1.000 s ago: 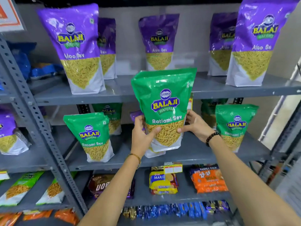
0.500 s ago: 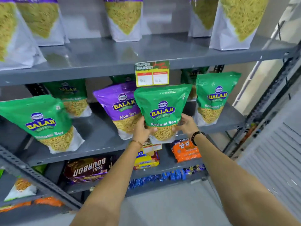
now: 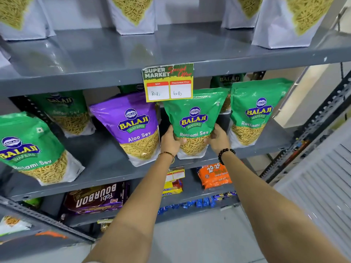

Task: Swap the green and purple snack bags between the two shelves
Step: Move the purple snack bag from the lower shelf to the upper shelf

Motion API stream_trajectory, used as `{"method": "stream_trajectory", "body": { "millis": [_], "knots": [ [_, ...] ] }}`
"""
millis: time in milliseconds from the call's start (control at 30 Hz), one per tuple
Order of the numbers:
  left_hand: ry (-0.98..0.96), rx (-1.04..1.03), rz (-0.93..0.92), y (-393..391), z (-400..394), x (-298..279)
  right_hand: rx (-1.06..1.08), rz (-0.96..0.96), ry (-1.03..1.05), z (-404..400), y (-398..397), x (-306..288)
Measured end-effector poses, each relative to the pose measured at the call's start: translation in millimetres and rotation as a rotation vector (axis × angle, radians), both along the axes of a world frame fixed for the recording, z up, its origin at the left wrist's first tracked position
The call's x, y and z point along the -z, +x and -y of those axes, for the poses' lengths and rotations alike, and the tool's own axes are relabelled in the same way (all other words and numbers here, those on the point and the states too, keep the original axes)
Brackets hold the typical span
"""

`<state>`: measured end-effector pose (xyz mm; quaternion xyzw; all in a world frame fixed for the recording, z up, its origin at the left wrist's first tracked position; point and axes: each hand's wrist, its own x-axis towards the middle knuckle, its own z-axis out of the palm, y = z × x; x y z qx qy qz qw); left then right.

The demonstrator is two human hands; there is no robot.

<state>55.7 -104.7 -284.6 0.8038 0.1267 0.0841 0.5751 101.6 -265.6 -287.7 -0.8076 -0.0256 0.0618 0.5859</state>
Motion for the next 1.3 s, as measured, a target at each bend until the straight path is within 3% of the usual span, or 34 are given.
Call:
{"method": "stream_trajectory", "body": {
  "millis": [167, 333, 467, 667, 833, 1067, 1300],
  "knots": [
    [-0.017, -0.051, -0.007, -16.7, 2.3, 2.0, 0.124, -0.11, -0.12, -12.1, -22.6, 11.0],
    [-0.023, -0.092, -0.058, -50.4, -3.1, 16.8, 0.228, -0.155, -0.069, -42.7, -64.3, 22.8],
    [-0.078, -0.165, -0.095, -85.7, -21.3, 30.0, 0.175, -0.209, -0.052, -74.5, -84.6, 27.9],
    [0.015, -0.369, -0.106, -110.3, -75.1, 29.5, -0.068, -0.189, 0.057, -124.2, -78.2, 19.2],
    [-0.085, -0.404, -0.179, -98.8, -109.6, 20.5, -0.168, -0.201, 0.009, -149.2, -46.9, 12.3],
    [-0.207, -0.364, -0.105, -74.5, -127.3, 18.3, -0.324, -0.162, 0.022, -157.8, -15.8, 5.4],
    [-0.19, -0.441, 0.003, -85.0, -131.8, 15.7, -0.32, -0.123, 0.085, -153.8, -26.6, 7.5]
  ]
}}
